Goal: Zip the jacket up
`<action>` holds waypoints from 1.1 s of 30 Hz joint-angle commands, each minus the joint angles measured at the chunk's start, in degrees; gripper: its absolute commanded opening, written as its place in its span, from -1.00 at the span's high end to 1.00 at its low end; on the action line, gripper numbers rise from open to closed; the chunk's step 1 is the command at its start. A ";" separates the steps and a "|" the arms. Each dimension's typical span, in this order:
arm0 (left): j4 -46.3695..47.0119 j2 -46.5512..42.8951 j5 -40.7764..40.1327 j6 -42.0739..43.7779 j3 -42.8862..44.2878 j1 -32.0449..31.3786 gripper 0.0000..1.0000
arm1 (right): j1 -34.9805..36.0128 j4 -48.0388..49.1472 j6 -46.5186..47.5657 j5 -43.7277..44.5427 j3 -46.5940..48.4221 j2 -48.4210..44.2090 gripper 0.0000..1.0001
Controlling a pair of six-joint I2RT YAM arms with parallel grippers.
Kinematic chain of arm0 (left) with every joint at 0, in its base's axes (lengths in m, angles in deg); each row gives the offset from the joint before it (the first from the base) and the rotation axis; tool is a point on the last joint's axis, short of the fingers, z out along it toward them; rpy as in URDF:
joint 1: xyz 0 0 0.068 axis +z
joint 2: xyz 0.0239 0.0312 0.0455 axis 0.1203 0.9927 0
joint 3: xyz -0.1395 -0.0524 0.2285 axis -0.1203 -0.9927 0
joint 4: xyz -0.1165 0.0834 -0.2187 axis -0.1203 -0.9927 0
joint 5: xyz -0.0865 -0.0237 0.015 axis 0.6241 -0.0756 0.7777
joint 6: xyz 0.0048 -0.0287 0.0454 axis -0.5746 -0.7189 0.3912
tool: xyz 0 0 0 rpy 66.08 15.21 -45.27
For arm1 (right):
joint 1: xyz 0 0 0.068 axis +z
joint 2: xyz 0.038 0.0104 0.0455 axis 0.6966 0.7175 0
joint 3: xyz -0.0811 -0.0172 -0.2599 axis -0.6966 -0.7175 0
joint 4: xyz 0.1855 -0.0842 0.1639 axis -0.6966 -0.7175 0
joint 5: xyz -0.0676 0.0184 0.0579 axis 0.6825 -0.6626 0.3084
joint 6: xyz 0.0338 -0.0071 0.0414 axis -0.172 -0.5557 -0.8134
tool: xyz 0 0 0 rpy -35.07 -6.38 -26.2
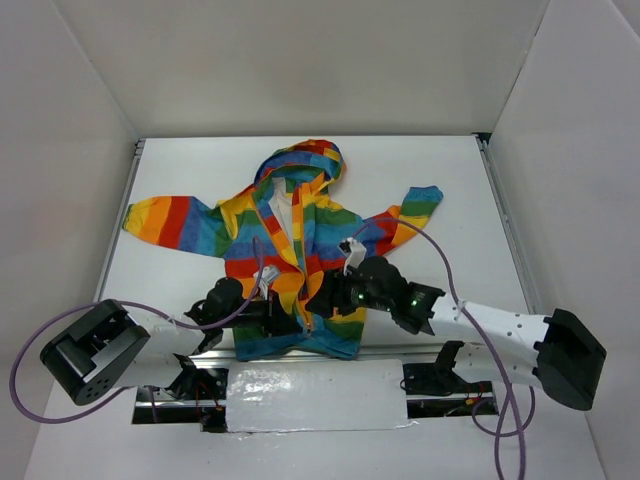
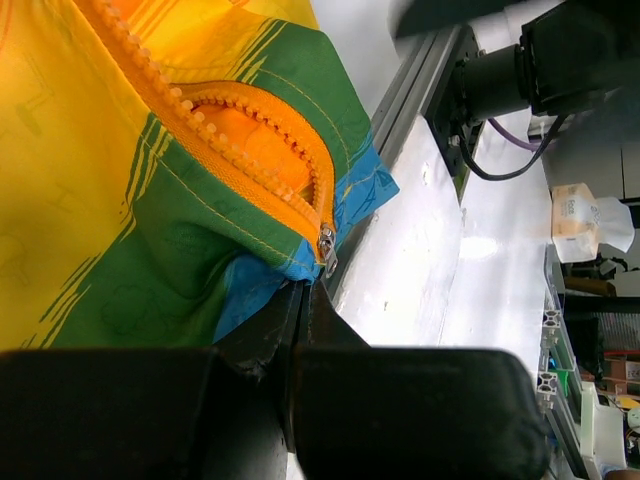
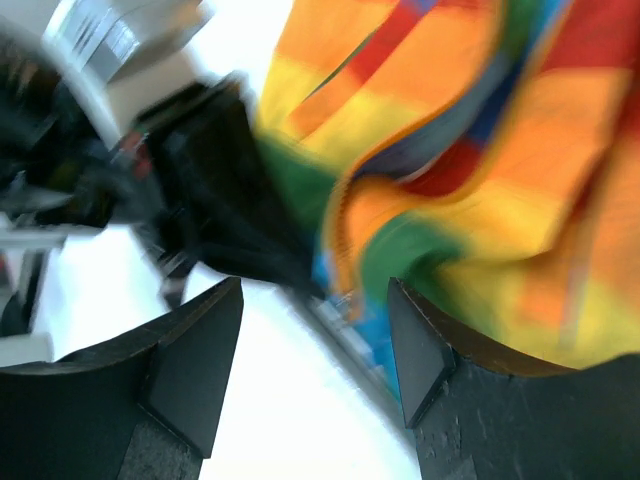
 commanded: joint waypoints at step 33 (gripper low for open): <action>5.03 1.36 2.78 1.42 1.67 -0.42 1.00 | 22.61 23.04 -36.94 26.91 -13.65 8.14 0.06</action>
